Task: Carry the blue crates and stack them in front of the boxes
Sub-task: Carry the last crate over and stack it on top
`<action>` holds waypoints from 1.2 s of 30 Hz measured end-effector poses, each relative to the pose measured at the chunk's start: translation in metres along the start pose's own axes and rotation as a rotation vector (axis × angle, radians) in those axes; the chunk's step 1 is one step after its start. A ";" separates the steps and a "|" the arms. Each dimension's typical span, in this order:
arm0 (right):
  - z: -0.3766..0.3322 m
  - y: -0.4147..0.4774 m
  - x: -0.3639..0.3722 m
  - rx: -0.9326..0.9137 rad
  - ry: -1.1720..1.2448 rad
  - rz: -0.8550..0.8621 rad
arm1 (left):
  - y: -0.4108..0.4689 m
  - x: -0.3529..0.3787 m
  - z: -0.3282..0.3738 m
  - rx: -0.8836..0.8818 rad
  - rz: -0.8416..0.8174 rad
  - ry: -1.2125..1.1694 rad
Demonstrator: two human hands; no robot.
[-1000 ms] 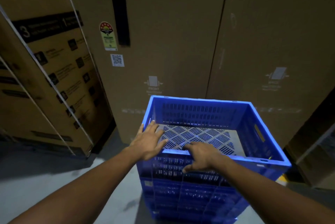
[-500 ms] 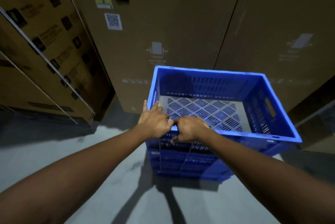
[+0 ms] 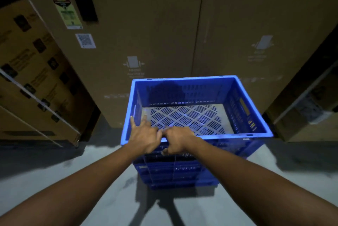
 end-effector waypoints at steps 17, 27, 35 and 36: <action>0.193 -0.117 0.001 0.325 -0.079 0.008 | 0.055 -0.015 0.239 0.203 -0.385 -0.293; 0.197 -0.113 0.009 0.289 -0.150 0.109 | 0.056 -0.005 0.240 0.132 -0.210 -0.107; 0.182 -0.121 0.000 0.451 -0.092 -0.046 | 0.034 -0.027 0.236 -0.012 -0.150 -0.178; 0.181 -0.122 0.001 0.471 -0.095 -0.073 | 0.032 -0.029 0.233 -0.022 -0.115 -0.211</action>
Point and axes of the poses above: each hand's wrist, its own y-axis towards the middle knuckle, its own x-axis out of the palm, z = x × y, the point moved 4 cm from there along y, towards the middle knuckle, and after that the axes turned 2 degrees about z, right-handed, at the moved point
